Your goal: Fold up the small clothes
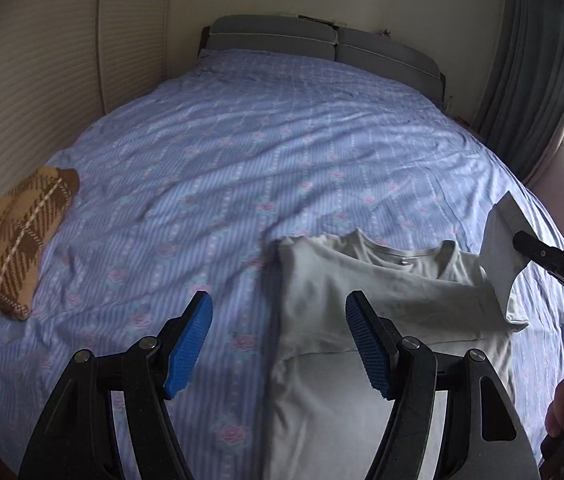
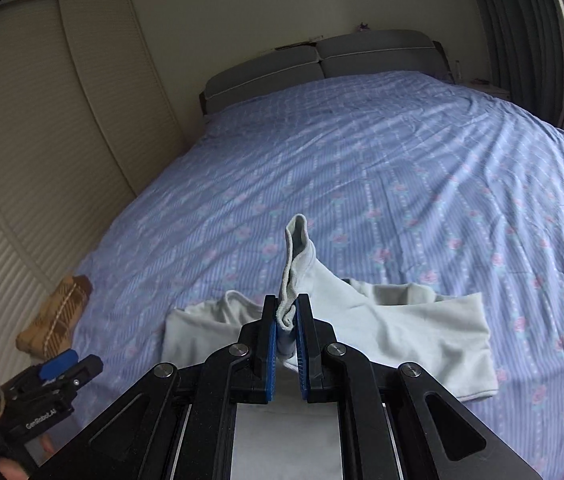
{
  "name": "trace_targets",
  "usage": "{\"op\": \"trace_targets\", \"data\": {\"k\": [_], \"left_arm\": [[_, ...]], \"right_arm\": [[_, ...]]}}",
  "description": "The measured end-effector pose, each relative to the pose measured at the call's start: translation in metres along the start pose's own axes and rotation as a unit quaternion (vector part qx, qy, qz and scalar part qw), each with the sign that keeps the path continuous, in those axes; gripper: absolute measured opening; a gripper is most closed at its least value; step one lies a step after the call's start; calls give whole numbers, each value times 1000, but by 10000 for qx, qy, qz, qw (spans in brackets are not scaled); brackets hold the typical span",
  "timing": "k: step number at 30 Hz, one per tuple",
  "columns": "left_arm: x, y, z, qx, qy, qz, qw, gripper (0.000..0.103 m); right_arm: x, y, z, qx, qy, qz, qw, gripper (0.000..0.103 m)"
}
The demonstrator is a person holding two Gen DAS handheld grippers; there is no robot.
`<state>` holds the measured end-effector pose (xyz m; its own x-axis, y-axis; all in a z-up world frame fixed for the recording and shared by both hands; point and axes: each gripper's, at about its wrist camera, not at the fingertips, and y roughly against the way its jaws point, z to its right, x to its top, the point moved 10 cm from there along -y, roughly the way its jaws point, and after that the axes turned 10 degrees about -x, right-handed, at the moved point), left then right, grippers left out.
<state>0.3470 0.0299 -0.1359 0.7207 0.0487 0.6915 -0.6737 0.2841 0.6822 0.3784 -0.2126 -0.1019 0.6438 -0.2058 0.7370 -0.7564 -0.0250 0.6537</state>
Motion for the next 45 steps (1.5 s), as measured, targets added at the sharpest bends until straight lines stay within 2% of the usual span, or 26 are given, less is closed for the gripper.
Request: {"op": "trace_targets", "data": {"k": [6,12,15,17,19,25,31,35,38,40,43,45], "left_arm": [[-11,8,-62,189,258,-22,9995,69],[-22,4,-83,183,276,-90,9994,69],[-25,-1,-83,146,278,-137,9994,69],[-28,-4,-81,119,283,-159,9994,69],[-28,-9,-76,56,278,-175,9994,69],[-25,-25,-36,-255,47,-207,9994,69],[-14,-57,15,-453,-163,-258,9985,69],[-15,-85,35,-360,-400,-435,9976,69],[-23,-102,40,-342,-339,-676,9965,69],[-27,-108,43,-321,-352,-732,9962,69],[-36,-117,42,-105,-474,-832,9953,69],[-42,-122,35,17,-388,-893,9953,69]], "right_arm": [[-45,-44,-88,55,668,-453,9967,10],[-87,-78,-132,-180,1345,-826,9873,11],[-96,-78,-145,40,1455,-901,9852,24],[-95,-72,-146,101,1471,-785,9859,46],[-90,-66,-141,95,1354,-688,9883,51],[-75,-46,-82,-67,723,-657,9952,51],[-60,-23,-1,-747,481,-446,9950,51],[-61,-23,48,-1176,394,-465,9912,51],[-67,-29,79,-1438,264,-556,9877,51],[-71,-34,94,-1537,173,-633,9859,51],[-80,-43,110,-1678,118,-743,9829,51],[-86,-47,120,-1818,102,-819,9799,51]]}}
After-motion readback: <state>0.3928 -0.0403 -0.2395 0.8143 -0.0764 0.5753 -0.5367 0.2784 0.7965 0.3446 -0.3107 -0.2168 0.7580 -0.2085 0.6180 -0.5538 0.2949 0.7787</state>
